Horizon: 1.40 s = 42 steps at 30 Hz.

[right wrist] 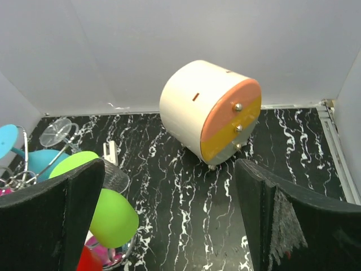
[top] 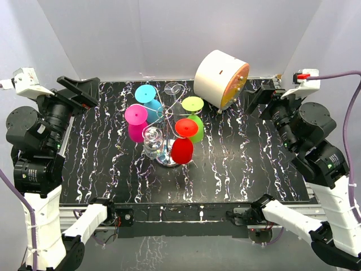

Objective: Take the wine glass off the wine glass rack

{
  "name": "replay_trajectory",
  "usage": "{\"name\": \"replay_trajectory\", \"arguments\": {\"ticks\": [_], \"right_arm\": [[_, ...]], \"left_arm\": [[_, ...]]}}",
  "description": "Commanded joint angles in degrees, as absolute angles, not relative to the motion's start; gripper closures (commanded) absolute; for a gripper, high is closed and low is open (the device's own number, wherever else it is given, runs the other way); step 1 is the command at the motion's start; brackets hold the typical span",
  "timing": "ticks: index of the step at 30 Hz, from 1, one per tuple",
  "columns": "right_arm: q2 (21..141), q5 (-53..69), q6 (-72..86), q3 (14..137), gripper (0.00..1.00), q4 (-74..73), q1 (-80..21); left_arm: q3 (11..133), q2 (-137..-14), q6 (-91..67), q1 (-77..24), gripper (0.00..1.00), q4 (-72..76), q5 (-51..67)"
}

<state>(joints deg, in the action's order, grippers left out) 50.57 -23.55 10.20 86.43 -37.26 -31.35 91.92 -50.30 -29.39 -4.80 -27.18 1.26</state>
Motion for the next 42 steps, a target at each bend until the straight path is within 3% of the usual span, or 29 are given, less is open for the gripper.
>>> {"name": "replay_trajectory", "arguments": {"ticks": [1, 17, 27, 42], "right_arm": [[49.95, -25.11, 12.59, 84.64, 0.02, -38.06, -30.11], [47.35, -22.42, 16.43, 72.80, 0.02, -36.19, -25.82], [45.90, -12.03, 19.73, 64.95, 0.02, -27.69, -24.90], [51.78, -0.86, 22.92, 63.68, 0.02, -14.86, -24.66]], "left_arm": [[93.71, -51.00, -27.97, -5.18, 0.01, -28.85, -0.90], [93.32, -51.70, -25.07, -6.23, 0.01, -35.57, -3.71], [94.02, -52.93, -23.41, -6.61, 0.01, -40.73, -2.61], [93.92, -57.69, -21.76, -6.85, 0.01, -53.03, 11.18]]}}
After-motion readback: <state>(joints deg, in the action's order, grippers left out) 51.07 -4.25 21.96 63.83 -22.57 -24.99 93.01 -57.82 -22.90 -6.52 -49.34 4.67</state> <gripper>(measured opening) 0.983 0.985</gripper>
